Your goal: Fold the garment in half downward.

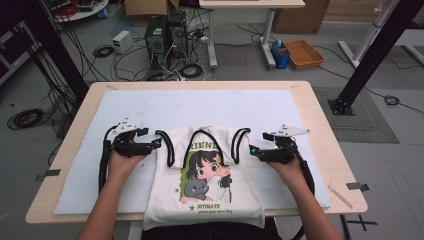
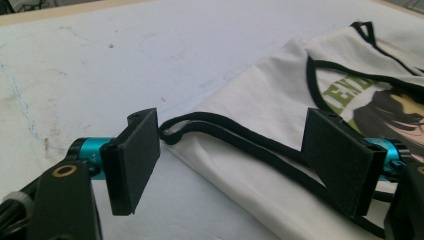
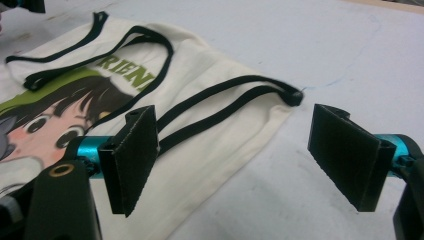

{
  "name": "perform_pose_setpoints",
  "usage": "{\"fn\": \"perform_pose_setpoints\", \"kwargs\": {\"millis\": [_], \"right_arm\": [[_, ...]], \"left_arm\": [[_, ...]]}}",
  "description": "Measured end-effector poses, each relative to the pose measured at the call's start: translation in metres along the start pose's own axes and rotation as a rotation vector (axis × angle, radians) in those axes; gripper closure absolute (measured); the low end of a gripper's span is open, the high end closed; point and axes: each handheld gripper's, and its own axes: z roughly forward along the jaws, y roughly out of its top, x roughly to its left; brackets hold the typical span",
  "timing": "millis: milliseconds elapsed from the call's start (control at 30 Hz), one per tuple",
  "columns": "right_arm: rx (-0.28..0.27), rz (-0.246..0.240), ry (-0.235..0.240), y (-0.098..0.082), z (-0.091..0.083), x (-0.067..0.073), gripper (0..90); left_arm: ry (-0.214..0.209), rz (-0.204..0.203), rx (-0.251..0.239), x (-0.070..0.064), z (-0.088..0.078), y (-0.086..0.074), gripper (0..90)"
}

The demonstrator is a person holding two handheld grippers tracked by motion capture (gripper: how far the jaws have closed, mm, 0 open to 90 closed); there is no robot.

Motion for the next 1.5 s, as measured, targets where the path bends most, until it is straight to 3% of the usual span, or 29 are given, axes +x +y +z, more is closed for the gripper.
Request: {"fn": "perform_pose_setpoints", "kwargs": {"millis": [133,233,400,567,733,833,900,967,1033,1100,1167,1233,1333,1500], "right_arm": [[0.001,0.027,-0.023,0.004,0.011,-0.009,20.7],[0.058,0.048,-0.027,0.007,0.025,-0.017,20.8],[0.102,0.032,-0.054,0.013,0.045,-0.025,23.8],[0.161,0.047,-0.061,0.024,0.063,-0.032,30.2],[0.234,-0.01,-0.075,0.03,0.078,-0.033,39.0],[0.249,-0.027,-0.095,0.028,0.08,-0.033,49.0],[0.248,-0.03,-0.087,0.028,0.077,-0.034,63.9],[0.247,-0.032,-0.074,0.027,0.075,-0.033,73.5],[0.247,-0.033,-0.064,0.026,0.074,-0.031,79.8],[0.249,-0.045,-0.063,0.026,0.074,-0.03,81.6],[0.257,-0.057,-0.063,0.027,0.073,-0.03,82.6],[0.258,-0.063,-0.068,0.027,0.071,-0.03,83.2],[0.244,-0.059,-0.075,0.027,0.067,-0.032,83.6],[0.224,-0.057,-0.094,0.027,0.06,-0.035,84.3]], "left_arm": [[-0.018,-0.017,0.037,0.006,0.013,0.002,23.5],[-0.007,0.0,0.073,0.009,0.021,0.004,23.5],[0.006,-0.018,0.074,0.015,0.029,0.008,23.5],[0.022,-0.027,0.125,0.021,0.039,0.009,23.8],[0.029,-0.043,0.165,0.022,0.044,0.01,25.3],[0.053,-0.023,0.202,0.02,0.047,0.011,30.8],[0.085,0.003,0.21,0.02,0.046,0.011,36.4],[0.092,-0.012,0.198,0.021,0.045,0.011,47.0],[0.103,0.003,0.201,0.021,0.044,0.011,57.0],[0.076,0.036,0.2,0.018,0.045,0.011,71.0],[0.072,0.058,0.201,0.015,0.047,0.012,77.4],[0.068,0.065,0.205,0.014,0.047,0.012,79.9],[0.047,0.045,0.2,0.017,0.043,0.012,82.1],[0.066,0.058,0.158,0.02,0.031,0.016,82.8]]}}
